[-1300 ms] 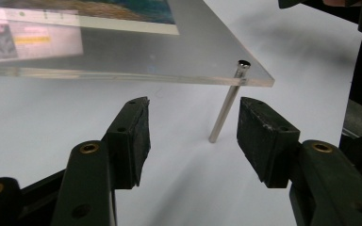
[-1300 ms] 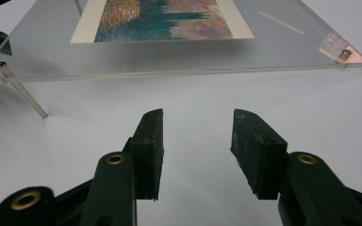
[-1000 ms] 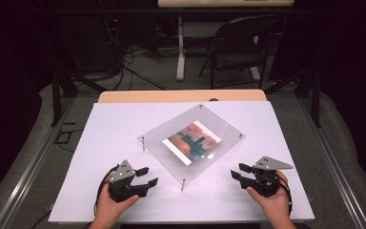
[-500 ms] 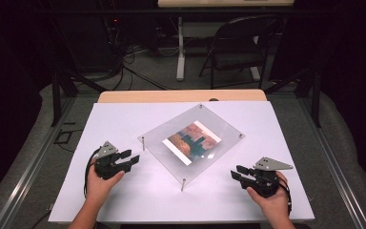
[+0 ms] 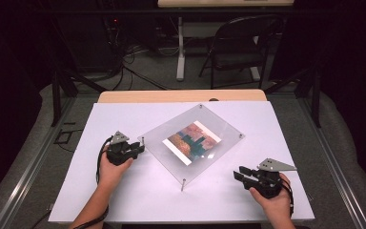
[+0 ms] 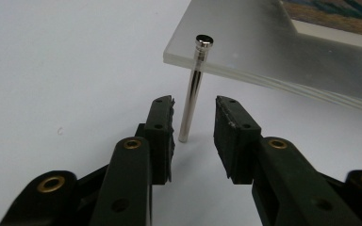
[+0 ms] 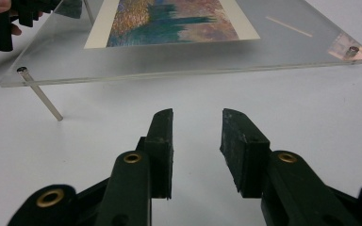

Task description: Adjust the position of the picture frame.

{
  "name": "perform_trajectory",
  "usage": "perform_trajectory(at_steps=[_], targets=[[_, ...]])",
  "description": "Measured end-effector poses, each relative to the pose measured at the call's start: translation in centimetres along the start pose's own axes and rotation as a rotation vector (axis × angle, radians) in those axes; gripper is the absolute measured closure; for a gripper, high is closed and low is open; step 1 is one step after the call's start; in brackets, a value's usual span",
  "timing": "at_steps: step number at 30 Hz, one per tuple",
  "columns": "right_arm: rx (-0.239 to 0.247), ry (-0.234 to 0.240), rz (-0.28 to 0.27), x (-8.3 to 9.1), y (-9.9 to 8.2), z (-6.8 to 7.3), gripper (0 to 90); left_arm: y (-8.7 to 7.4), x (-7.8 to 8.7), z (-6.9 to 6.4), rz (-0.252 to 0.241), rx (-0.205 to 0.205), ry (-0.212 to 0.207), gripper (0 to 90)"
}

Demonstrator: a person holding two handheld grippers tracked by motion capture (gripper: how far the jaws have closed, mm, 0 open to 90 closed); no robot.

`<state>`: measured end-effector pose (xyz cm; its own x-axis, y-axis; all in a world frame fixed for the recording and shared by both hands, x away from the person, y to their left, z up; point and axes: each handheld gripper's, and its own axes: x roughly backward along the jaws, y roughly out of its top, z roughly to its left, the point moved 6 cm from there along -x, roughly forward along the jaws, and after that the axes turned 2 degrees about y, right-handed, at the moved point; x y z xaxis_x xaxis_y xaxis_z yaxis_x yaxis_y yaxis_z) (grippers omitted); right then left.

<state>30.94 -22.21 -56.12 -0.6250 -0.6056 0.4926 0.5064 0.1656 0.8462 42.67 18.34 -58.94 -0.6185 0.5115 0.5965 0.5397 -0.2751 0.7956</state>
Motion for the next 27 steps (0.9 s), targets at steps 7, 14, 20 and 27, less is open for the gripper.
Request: perform_trajectory(at_steps=[7,14,20,27], targets=[[-0.002,-0.013,0.003,0.5,-0.3,0.1,64.1,0.2,-1.0,0.0,0.001,-0.004,-0.018,74.5],[-0.008,-0.026,-0.003,1.0,-0.6,0.2,64.0,0.5,-1.7,0.1,0.003,0.007,-0.021,79.0],[-0.016,-0.016,-0.006,1.2,-0.8,0.7,63.6,0.6,-1.7,0.1,0.009,-0.006,-0.008,83.2],[-0.003,0.059,0.018,0.2,-1.1,3.1,66.2,0.9,-1.3,-0.3,0.006,-0.003,-0.002,84.1]])
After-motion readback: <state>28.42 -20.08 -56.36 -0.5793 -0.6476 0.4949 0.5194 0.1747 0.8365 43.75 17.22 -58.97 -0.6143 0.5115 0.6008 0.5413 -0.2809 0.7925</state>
